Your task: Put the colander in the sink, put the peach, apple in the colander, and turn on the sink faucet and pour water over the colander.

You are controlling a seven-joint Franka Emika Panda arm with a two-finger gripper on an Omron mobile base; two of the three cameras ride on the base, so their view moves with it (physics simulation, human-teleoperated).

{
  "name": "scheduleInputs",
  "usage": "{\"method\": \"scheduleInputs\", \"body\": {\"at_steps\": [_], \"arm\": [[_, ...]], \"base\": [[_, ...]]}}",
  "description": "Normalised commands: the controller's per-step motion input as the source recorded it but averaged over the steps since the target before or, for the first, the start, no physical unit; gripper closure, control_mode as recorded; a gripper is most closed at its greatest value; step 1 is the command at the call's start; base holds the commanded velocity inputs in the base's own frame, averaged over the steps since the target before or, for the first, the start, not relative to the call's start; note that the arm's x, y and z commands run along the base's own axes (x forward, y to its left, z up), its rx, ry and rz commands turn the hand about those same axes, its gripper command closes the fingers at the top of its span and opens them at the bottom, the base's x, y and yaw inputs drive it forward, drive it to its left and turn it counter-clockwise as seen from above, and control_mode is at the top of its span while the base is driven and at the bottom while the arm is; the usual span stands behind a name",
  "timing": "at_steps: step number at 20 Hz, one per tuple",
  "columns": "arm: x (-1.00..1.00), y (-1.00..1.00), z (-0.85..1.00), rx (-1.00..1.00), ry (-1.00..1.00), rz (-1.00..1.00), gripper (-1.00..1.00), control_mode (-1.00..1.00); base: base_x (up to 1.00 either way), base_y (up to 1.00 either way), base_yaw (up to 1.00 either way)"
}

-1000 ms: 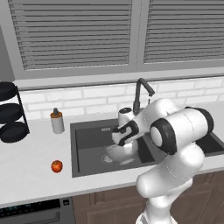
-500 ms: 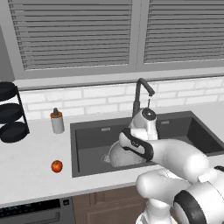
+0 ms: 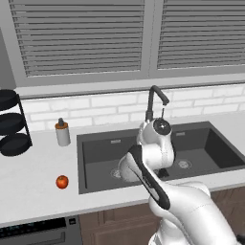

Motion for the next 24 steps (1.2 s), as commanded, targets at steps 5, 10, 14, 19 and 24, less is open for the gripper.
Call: {"method": "scheduleInputs", "body": {"at_steps": [5,10,14,19,24], "arm": [[-0.46,0.84,0.32,-0.22,-0.07,0.33,-1.00,-1.00],[-0.15,0.71,0.59,-0.17,0.00,0.38,-1.00,-1.00],[-0.06,0.55,0.57,-0.18,0.00,0.51,-1.00,-1.00],[-0.20,0.80,0.23,-0.30,0.00,0.51,-1.00,-1.00],[-0.38,0.92,0.00,-0.43,0.00,0.34,-1.00,-1.00]], "base": [[0.00,0.00,0.00],[0.00,0.00,0.00],[0.00,0.00,0.00],[0.00,0.00,0.00],[0.00,0.00,0.00]]}}
